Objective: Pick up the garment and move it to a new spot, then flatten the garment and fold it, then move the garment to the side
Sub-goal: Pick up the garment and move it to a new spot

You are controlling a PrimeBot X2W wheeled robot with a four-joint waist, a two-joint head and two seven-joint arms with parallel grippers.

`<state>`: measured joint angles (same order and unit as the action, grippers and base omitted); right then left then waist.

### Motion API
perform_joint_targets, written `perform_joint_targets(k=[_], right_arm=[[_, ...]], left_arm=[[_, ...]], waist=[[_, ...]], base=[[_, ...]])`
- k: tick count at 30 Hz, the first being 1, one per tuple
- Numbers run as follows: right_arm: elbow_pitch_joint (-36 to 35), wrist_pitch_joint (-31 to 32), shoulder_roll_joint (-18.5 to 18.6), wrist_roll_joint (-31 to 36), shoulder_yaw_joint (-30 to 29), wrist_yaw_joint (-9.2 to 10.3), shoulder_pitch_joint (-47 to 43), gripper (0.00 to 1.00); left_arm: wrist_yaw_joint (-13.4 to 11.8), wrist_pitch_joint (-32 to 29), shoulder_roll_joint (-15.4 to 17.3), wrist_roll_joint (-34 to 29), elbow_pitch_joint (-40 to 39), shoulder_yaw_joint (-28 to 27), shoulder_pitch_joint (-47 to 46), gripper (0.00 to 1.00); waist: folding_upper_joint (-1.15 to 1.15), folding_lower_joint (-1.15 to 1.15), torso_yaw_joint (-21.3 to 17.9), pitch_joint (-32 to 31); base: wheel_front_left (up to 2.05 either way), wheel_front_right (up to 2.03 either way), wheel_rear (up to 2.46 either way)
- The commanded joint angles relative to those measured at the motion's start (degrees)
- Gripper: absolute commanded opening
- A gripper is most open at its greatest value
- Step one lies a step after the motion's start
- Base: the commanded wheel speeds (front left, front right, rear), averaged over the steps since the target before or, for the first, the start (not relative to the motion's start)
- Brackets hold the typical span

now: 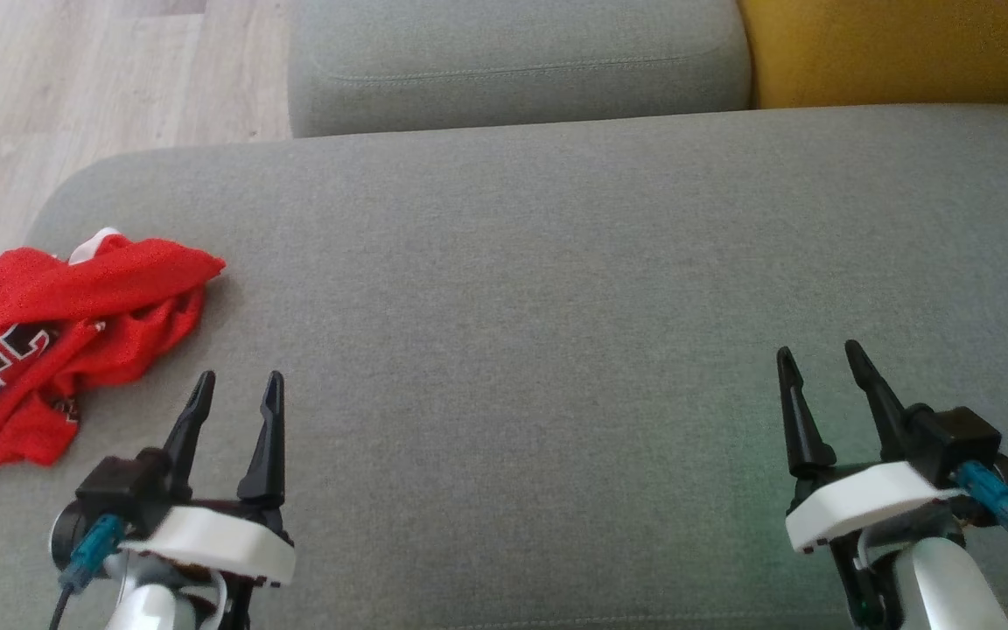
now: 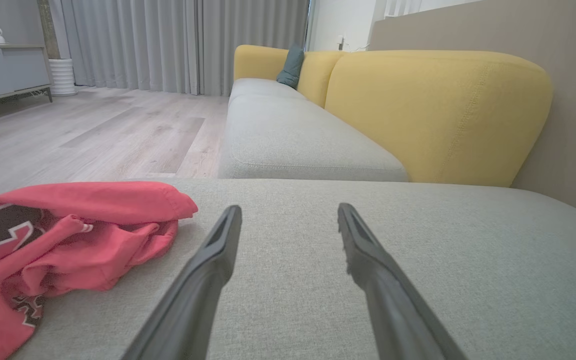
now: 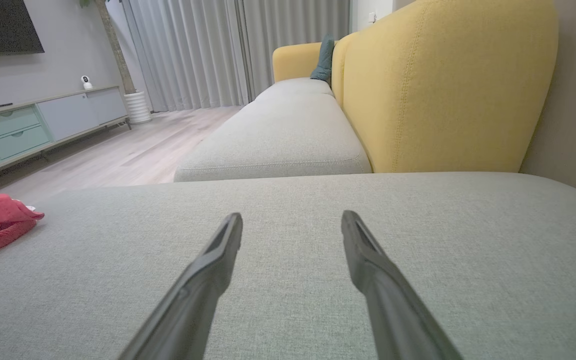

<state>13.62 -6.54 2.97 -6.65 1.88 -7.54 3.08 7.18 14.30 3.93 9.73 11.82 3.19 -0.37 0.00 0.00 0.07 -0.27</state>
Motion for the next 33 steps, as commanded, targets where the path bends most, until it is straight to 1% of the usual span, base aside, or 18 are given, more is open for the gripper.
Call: perform_joint_targets(k=[1,10,20,21,28,33], right_arm=[[-2.29,-0.08,0.09,-0.20,1.55,0.05,2.50,1.00],[-3.72,0.56,0.11,-0.17,2.59,0.05,2.44,1.00],[-5.18,1.55,0.13,-0.53,3.93,0.05,2.00,1.00],[-5.18,1.55,0.13,-0.53,3.93,0.05,2.00,1.00],[-5.80,2.12,0.06,-0.60,4.85,0.05,1.74,1.00],[-5.91,2.21,0.03,-0.42,5.09,0.05,1.92,1.00]], left_arm=[[0.31,0.70,0.41,-0.12,-1.56,-1.97,-2.83,1.00],[0.31,0.70,0.24,-0.41,-1.40,-3.46,-3.09,1.00],[0.31,0.70,0.10,-0.38,-1.32,-4.26,-2.87,1.00],[0.31,0.70,0.10,-0.38,-1.32,-4.26,-2.87,1.00],[0.31,0.70,0.32,-1.00,-1.26,-5.10,-2.76,1.00],[0.31,0.70,0.51,-1.06,-1.31,-5.22,-2.88,1.00]], waist=[[0.00,0.00,0.41,0.02],[0.00,0.00,4.59,-0.15],[0.00,0.00,11.53,-0.43],[0.00,0.00,11.53,-0.43],[0.00,0.00,16.56,-0.65],[0.00,0.00,19.29,-0.31]], base=[[0.00,0.00,0.00],[0.00,0.00,0.00],[0.00,0.00,0.00],[0.00,0.00,0.00],[0.00,0.00,0.00],[0.00,0.00,0.00]])
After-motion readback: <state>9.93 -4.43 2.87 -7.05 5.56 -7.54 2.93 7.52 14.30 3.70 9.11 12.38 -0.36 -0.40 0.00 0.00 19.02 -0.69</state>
